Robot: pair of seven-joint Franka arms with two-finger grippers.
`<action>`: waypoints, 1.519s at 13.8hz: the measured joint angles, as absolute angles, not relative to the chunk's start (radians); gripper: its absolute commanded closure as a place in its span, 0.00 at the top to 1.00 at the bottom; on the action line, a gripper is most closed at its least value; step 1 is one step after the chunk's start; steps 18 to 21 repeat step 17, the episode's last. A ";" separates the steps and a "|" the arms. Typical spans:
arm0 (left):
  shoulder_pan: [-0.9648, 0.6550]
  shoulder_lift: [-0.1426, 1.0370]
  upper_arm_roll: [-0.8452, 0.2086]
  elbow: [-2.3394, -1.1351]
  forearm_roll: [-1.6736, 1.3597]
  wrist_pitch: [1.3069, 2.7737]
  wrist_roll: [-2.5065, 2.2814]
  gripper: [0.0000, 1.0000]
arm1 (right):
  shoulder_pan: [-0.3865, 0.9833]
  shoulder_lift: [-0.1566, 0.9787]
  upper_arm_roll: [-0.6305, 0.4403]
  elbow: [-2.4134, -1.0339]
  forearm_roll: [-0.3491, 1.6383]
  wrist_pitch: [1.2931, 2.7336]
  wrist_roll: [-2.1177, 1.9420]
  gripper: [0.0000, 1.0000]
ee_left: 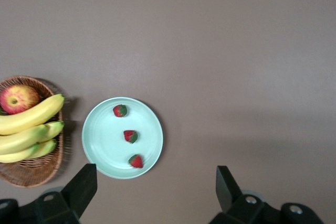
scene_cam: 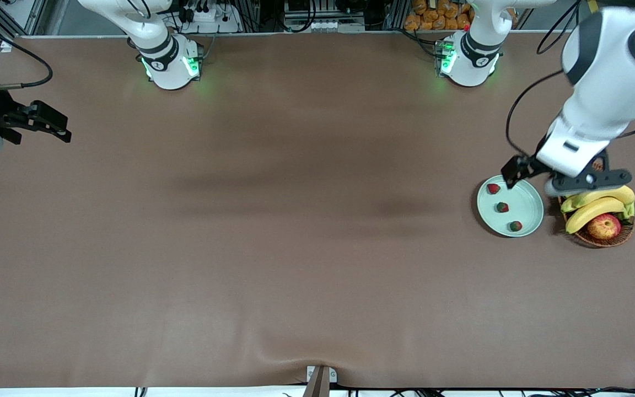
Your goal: Collect all strawberries into plate
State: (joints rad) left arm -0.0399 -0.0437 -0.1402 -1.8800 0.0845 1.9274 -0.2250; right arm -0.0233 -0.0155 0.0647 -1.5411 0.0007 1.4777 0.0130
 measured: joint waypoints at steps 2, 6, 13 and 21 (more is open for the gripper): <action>-0.058 -0.075 -0.114 -1.836 0.079 1.818 -0.149 1.00 | -0.023 -0.015 0.065 -1.541 0.001 1.477 0.013 1.00; -0.092 -0.076 -0.084 -1.648 0.044 1.574 -0.120 1.00 | -0.023 -0.015 0.065 -1.541 0.001 1.477 0.013 1.00; -0.101 -0.016 -0.083 -1.587 -0.001 1.512 -0.119 1.00 | -0.023 -0.015 0.065 -1.541 0.001 1.477 0.013 1.00; -0.098 -0.008 -0.075 -1.575 -0.006 1.508 -0.119 1.00 | -0.023 -0.015 0.065 -1.541 0.001 1.477 0.013 1.00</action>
